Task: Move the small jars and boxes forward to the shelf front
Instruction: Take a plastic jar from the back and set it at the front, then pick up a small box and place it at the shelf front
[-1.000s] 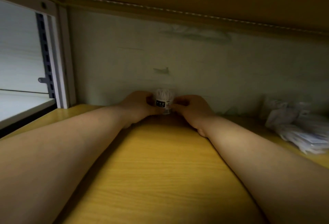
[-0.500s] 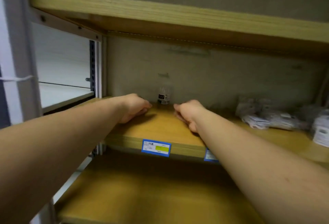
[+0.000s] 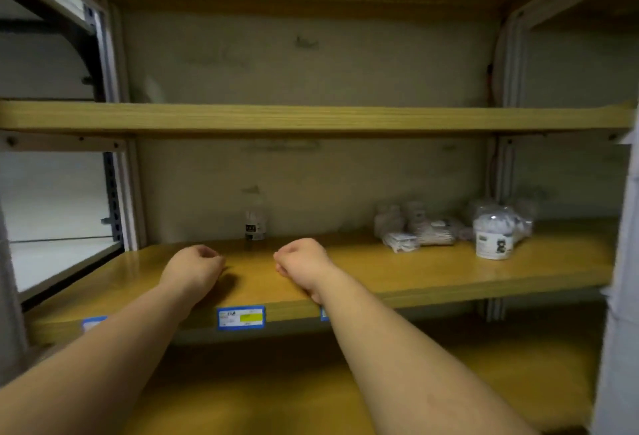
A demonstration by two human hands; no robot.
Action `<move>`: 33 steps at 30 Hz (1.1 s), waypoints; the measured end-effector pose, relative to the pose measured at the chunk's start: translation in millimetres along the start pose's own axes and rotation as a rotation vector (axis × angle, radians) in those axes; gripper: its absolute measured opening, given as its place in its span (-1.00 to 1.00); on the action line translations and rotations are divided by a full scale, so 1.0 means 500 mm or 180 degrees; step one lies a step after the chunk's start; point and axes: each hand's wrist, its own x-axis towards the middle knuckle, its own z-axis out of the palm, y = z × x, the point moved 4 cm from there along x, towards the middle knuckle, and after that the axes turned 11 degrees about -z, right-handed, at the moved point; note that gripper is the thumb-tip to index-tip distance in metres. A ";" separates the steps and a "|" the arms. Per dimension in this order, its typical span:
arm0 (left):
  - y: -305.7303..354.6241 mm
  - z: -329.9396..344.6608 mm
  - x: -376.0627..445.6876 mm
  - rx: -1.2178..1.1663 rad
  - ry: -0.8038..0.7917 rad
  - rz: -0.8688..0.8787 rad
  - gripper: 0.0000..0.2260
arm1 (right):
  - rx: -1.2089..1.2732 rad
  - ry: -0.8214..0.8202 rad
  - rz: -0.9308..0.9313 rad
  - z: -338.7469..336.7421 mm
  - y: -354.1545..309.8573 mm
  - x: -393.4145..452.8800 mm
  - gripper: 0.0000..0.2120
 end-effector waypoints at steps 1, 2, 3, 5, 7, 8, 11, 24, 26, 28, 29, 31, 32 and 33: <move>-0.001 0.002 0.001 0.0013 -0.0073 -0.0008 -0.80 | 0.0067 0.0036 0.0009 0.001 0.002 0.002 -0.73; 0.000 0.004 0.001 0.0009 -0.0182 -0.0033 -0.80 | 0.0166 0.0080 -0.0008 0.000 -0.001 -0.001 -0.76; 0.003 0.007 -0.003 0.0020 -0.0302 -0.0040 -0.80 | 0.0310 0.0176 -0.0051 -0.002 0.000 -0.004 -0.79; 0.014 0.015 -0.022 0.0022 -0.0458 -0.0009 -0.82 | 0.0492 0.0456 -0.0055 -0.017 0.007 -0.014 -0.81; 0.037 0.033 -0.058 -0.0101 -0.0637 0.0096 -0.85 | 0.0417 0.0636 -0.0099 -0.055 0.009 -0.029 -0.75; 0.057 0.051 -0.078 -0.0155 -0.0758 0.0167 -0.87 | 0.0289 0.0734 -0.0135 -0.088 0.011 -0.038 -0.72; 0.145 0.133 -0.145 -0.0331 -0.1071 0.0548 -0.80 | -0.0173 0.1059 -0.0168 -0.240 0.042 -0.035 -0.70; 0.366 0.464 -0.282 -0.0228 -0.0346 0.0246 -0.80 | -0.0355 0.0450 0.0074 -0.556 0.244 -0.027 -0.77; 0.362 0.457 -0.284 -0.0102 -0.0286 0.0209 -0.80 | -0.0310 0.0438 -0.0047 -0.559 0.237 -0.028 -0.72; 0.360 0.451 -0.293 0.0130 -0.0182 0.0259 -0.80 | -0.0304 0.0445 -0.0145 -0.557 0.237 -0.029 -0.72; 0.358 0.449 -0.300 0.0218 -0.0130 0.0262 -0.79 | -0.0337 0.0439 -0.0175 -0.555 0.235 -0.033 -0.72; 0.360 0.448 -0.301 0.0215 -0.0110 0.0205 -0.78 | -0.0420 0.0443 -0.0204 -0.556 0.232 -0.037 -0.73; 0.362 0.448 -0.301 0.0197 -0.0134 0.0148 -0.78 | -0.0515 0.0356 -0.0209 -0.556 0.229 -0.039 -0.75; 0.359 0.445 -0.300 0.0135 -0.0145 0.0060 -0.78 | -0.0627 0.0227 -0.0217 -0.554 0.228 -0.039 -0.77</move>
